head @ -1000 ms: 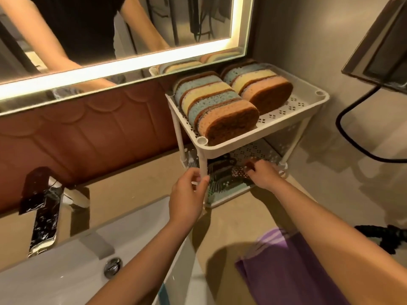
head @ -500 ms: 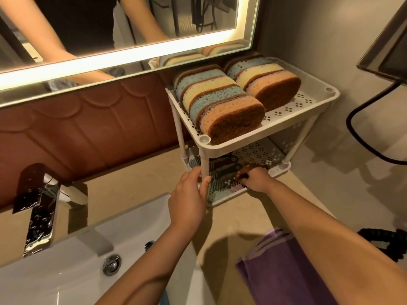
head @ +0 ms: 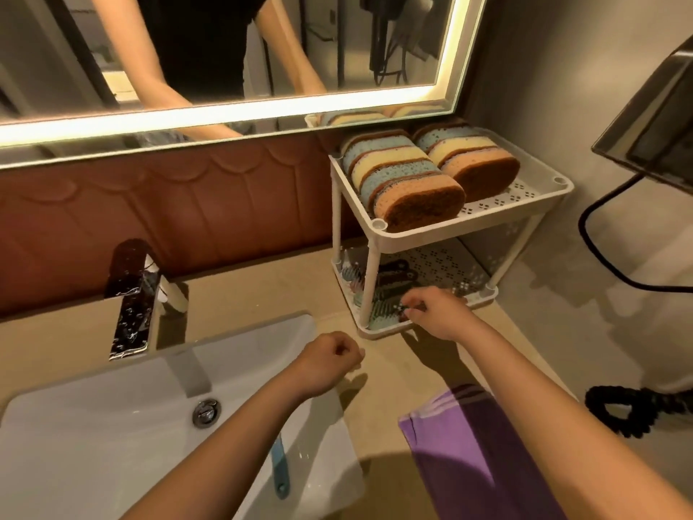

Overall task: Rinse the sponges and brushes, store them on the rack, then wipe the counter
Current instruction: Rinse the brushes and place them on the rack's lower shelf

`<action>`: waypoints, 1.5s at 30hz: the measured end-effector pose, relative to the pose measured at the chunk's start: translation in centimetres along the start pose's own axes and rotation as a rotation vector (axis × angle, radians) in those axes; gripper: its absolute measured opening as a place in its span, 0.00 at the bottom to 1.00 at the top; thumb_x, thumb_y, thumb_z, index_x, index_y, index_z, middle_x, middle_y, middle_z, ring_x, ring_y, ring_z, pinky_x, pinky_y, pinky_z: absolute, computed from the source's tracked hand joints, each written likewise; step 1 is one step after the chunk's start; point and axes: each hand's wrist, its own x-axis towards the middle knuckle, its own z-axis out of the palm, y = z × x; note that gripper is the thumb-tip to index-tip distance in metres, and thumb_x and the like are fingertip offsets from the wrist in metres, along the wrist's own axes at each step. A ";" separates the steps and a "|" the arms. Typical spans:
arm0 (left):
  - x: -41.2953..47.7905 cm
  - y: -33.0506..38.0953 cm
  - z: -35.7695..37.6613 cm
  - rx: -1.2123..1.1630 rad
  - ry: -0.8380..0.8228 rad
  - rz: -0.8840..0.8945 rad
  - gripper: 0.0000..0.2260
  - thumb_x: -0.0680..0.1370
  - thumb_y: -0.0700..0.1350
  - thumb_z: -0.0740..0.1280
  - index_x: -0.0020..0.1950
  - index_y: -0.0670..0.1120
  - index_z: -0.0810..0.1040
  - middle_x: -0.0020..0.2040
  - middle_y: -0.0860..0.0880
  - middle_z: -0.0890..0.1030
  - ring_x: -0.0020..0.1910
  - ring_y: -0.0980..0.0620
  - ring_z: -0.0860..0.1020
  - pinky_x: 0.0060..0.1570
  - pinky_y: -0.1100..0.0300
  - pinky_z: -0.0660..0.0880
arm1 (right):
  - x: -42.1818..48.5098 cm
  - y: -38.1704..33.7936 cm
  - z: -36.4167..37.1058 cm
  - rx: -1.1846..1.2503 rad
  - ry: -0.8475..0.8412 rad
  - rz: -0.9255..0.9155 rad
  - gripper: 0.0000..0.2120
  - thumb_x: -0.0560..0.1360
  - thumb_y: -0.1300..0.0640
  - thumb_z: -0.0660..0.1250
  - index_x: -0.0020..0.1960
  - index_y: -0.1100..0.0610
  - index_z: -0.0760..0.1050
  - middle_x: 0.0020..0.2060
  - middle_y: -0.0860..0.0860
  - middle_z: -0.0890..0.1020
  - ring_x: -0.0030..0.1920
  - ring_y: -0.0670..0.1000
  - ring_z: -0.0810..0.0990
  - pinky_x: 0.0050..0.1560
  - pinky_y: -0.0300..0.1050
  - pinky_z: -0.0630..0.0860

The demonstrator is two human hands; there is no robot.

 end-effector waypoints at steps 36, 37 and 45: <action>-36.2 -31.8 -9.4 0.057 0.754 -0.805 0.16 0.75 0.52 0.66 0.58 0.46 0.72 0.56 0.45 0.74 0.56 0.45 0.73 0.52 0.53 0.73 | -13.8 -36.6 28.4 -0.205 -0.584 -0.667 0.13 0.76 0.51 0.64 0.57 0.55 0.76 0.54 0.54 0.80 0.55 0.54 0.77 0.54 0.46 0.73; -36.6 -32.0 -9.1 0.082 0.790 -0.851 0.17 0.75 0.53 0.66 0.57 0.45 0.71 0.56 0.45 0.74 0.57 0.44 0.72 0.53 0.51 0.73 | -14.0 -37.1 29.3 -0.212 -0.581 -0.653 0.13 0.75 0.51 0.64 0.57 0.55 0.76 0.54 0.54 0.80 0.56 0.55 0.77 0.54 0.47 0.74; -37.5 -33.6 -6.7 0.259 0.905 -1.077 0.30 0.68 0.66 0.66 0.57 0.43 0.70 0.53 0.44 0.77 0.54 0.43 0.76 0.51 0.54 0.69 | -15.9 -40.0 34.8 -0.285 -0.503 -0.627 0.16 0.75 0.49 0.64 0.60 0.53 0.74 0.55 0.53 0.80 0.53 0.56 0.78 0.48 0.47 0.74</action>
